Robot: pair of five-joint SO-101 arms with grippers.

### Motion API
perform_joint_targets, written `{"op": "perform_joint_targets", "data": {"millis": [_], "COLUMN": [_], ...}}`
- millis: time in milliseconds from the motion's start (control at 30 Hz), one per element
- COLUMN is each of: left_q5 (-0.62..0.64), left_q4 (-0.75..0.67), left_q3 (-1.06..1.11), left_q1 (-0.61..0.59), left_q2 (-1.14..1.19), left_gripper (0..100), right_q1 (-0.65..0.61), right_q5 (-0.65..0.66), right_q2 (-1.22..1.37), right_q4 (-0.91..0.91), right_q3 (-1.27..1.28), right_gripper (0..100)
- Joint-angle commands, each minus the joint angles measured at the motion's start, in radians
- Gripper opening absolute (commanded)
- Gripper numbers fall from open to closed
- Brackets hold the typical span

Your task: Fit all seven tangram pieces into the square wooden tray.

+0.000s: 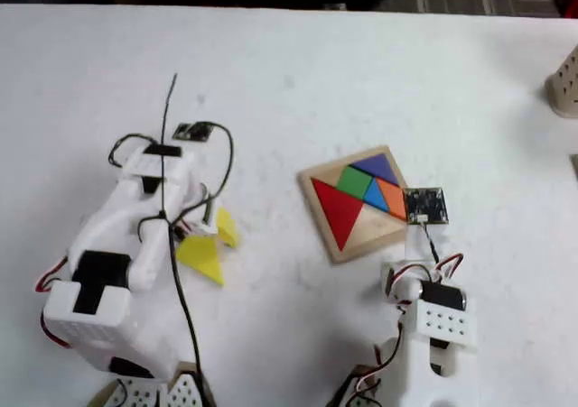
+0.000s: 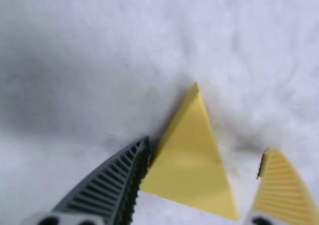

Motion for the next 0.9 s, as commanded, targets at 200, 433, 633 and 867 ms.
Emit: {"op": "perform_joint_targets", "data": {"millis": [200,433,633,867], "left_q5": [0.009,-0.021,-0.235,-0.241], "left_q4": [0.114,0.124,0.135,0.135], "left_q3": [0.071,0.049,0.051,0.055], "left_q1": [0.051,-0.079,-0.090,-0.085], "left_q2": [-0.015,-0.016,-0.018,-0.018], "left_gripper": [38,38,31,32], "right_q1": [-0.004,-0.002,-0.002,-0.004], "right_q5": [0.009,0.009,0.009,0.009], "right_q2": [-0.027,-0.027,-0.027,-0.027], "right_q4": [-0.018,-0.018,-0.018,-0.018], "right_q3": [-0.005,-0.005,-0.005,-0.005], "right_gripper": [2.1,2.1,2.1,2.1]}}
